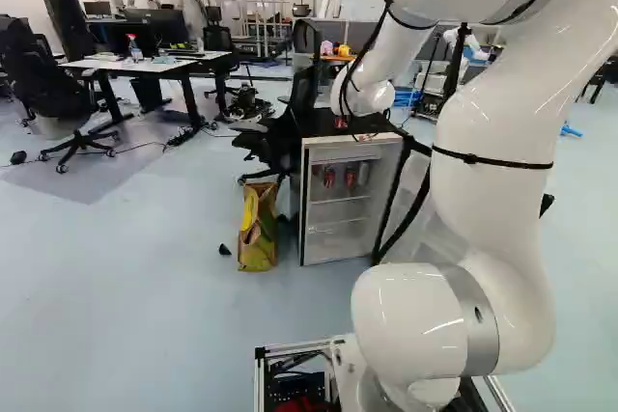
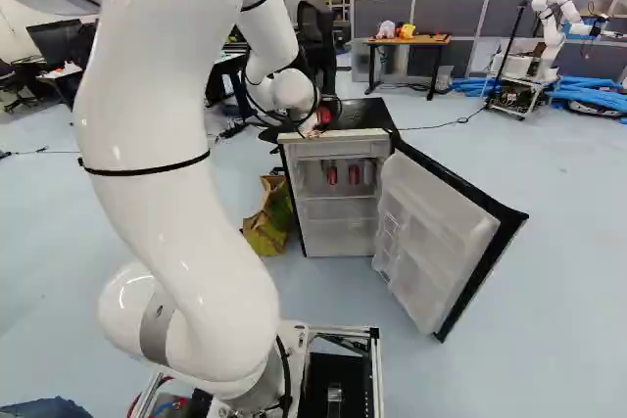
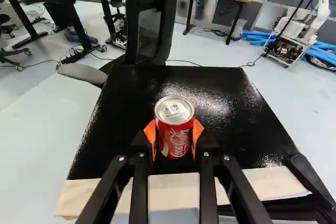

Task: Grab a drink from the fridge

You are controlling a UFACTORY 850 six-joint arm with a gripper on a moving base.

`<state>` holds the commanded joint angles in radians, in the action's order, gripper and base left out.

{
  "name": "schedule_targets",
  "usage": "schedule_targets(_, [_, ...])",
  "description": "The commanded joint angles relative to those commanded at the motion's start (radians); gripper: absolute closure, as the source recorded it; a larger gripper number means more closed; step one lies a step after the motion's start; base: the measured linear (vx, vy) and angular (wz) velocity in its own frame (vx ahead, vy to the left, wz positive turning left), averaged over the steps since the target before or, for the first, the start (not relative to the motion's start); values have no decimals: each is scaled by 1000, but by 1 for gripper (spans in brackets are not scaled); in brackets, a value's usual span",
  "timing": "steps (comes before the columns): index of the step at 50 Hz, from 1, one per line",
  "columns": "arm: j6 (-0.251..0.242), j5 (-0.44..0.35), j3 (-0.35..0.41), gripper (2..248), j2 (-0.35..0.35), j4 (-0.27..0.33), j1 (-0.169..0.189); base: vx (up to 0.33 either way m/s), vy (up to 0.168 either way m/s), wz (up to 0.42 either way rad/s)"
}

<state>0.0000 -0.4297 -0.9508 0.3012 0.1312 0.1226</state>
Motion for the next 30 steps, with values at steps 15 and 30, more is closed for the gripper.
schedule_targets(15, [0,31,-44,160,37,-33,-16,0,0,0])
schedule_targets(30, [0,38,-88,160,73,-67,-30,0,0,0])
